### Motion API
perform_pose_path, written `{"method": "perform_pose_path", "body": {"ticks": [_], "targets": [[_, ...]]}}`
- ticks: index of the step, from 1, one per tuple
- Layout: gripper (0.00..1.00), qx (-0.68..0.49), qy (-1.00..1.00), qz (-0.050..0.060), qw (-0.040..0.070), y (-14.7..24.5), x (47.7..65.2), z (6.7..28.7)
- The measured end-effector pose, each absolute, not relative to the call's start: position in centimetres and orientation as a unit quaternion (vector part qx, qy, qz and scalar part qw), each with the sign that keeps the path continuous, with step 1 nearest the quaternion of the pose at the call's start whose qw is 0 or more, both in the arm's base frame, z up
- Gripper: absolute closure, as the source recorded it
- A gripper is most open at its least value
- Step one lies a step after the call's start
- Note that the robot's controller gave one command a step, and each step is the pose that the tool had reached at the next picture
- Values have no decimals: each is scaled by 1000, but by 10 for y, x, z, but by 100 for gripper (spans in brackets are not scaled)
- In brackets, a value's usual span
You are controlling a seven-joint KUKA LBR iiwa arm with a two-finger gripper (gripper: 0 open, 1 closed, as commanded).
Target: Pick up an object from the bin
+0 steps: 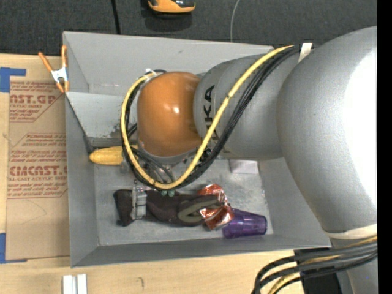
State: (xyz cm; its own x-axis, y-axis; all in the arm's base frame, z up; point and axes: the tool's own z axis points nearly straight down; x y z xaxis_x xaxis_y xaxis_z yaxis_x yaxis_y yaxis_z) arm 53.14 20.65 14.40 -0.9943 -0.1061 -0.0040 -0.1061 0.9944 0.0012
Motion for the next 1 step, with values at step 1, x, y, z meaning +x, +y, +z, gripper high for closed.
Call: {"method": "perform_pose_path", "body": {"ticks": [1], "targets": [[0, -46, 999, -1, -1, 140, 509, 137]]}}
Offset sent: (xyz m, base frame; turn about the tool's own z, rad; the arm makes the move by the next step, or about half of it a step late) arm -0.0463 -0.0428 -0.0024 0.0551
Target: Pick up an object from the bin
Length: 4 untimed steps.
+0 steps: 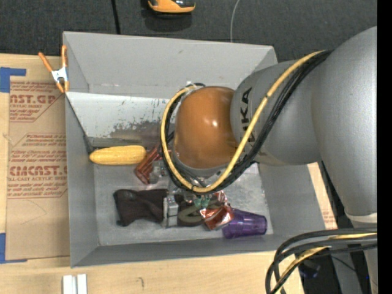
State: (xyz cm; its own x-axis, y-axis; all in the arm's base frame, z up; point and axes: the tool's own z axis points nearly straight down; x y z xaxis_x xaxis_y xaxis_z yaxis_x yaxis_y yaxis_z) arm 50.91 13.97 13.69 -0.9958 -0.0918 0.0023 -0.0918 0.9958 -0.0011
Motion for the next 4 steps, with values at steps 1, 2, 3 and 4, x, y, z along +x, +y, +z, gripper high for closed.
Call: {"method": "perform_pose_path", "body": {"ticks": [1, 2, 3, 4], "targets": [[0, 28, -1000, -1, 0, 161, 488, 140], [0, -26, -1000, -1, 1, 129, 516, 68], [100, -138, -990, -1, 0, 131, 507, 70], [100, -137, -991, -1, 0, 131, 507, 70]]}}
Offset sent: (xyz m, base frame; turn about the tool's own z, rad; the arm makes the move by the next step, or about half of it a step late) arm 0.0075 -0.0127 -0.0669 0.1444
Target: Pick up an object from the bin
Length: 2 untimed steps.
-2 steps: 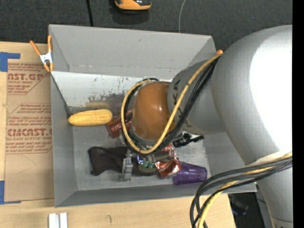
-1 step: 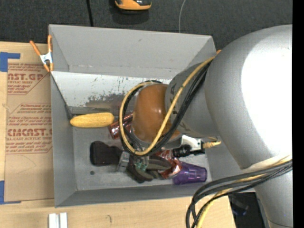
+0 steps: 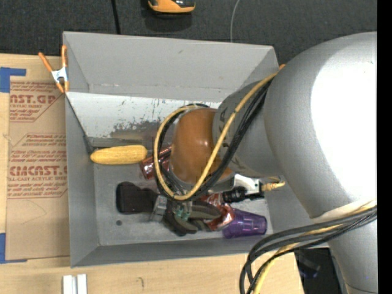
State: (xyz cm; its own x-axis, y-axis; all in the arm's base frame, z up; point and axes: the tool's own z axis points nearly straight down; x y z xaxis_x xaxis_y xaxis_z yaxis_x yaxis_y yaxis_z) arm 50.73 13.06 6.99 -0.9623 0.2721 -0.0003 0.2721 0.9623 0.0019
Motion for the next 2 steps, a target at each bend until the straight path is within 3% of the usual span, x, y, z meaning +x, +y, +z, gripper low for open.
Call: {"method": "perform_pose_path", "body": {"ticks": [2], "targets": [[100, 137, 991, 0, -3, 130, 506, 87]]}}
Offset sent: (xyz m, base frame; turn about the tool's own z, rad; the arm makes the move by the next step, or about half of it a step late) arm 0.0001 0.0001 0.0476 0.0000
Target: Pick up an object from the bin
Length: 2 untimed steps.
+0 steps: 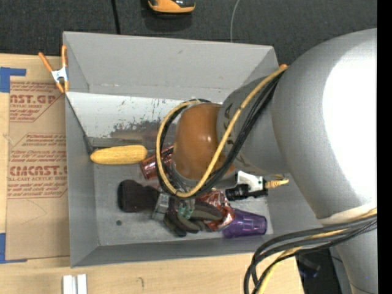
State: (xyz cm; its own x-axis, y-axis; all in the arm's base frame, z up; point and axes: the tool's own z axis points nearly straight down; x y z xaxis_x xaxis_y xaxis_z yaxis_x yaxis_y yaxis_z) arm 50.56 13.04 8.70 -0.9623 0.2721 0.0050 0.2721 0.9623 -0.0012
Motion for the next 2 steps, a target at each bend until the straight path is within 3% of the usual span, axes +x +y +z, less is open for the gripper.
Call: {"method": "perform_pose_path", "body": {"ticks": [2], "targets": [[100, -137, -991, -1, -1, 131, 507, 106]]}}
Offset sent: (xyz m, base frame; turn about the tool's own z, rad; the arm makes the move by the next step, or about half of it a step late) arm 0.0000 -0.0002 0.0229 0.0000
